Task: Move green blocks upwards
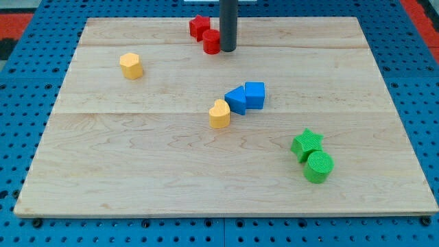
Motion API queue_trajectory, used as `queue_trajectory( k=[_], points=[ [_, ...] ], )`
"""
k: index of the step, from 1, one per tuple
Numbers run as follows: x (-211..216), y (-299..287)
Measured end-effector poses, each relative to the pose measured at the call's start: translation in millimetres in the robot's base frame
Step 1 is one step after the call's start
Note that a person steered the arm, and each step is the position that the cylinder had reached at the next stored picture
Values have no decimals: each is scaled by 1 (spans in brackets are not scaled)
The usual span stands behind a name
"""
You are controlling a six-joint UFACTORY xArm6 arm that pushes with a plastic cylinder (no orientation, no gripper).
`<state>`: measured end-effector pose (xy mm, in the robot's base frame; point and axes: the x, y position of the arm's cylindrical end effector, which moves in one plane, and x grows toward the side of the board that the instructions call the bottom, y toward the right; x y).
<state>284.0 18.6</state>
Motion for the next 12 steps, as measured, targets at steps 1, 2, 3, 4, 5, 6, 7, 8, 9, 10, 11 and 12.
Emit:
queue_trajectory(
  k=[1, 2, 3, 4, 5, 6, 7, 8, 9, 10, 11, 12],
  points=[
    [16, -16],
    [11, -45],
    [2, -45],
    [17, 23],
    [32, 138],
    [87, 197],
    [110, 202],
    [122, 203],
    [128, 203],
    [146, 204],
    [223, 207],
    [265, 206]
  ],
)
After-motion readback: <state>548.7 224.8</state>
